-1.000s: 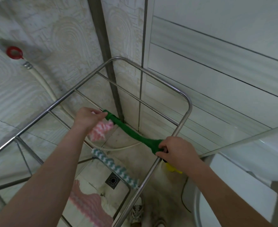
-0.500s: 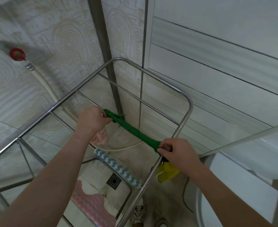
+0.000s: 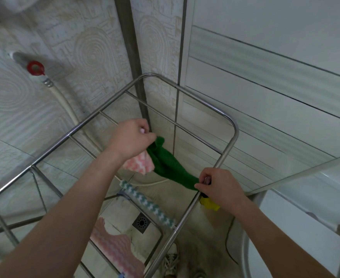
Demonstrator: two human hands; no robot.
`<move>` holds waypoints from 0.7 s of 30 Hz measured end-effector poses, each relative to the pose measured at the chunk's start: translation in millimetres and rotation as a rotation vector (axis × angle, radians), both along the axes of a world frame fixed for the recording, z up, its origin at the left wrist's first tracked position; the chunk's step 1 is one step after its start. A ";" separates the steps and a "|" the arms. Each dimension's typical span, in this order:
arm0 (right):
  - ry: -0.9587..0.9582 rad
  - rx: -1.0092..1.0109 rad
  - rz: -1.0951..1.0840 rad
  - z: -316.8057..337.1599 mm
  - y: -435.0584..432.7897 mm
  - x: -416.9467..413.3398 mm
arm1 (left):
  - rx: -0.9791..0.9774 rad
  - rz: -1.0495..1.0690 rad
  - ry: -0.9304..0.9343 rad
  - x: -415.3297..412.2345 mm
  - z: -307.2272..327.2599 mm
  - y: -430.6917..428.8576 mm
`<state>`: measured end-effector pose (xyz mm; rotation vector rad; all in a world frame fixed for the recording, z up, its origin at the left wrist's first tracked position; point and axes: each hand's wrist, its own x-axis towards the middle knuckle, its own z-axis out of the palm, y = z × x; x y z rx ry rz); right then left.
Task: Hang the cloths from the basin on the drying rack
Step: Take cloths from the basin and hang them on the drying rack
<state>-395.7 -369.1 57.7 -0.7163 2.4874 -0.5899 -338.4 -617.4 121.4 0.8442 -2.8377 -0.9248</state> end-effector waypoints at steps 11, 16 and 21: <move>-0.703 -0.405 -0.360 15.3 -9.1 -7.5 | -0.155 -0.507 0.019 15.1 -14.7 91.4; -0.902 -0.625 -0.628 15.1 -10.8 -7.7 | -0.148 -0.583 0.030 25.6 -20.5 98.5; -0.945 -0.727 -0.681 16.4 -3.2 -9.2 | 0.102 -0.581 -0.157 30.4 -25.9 89.8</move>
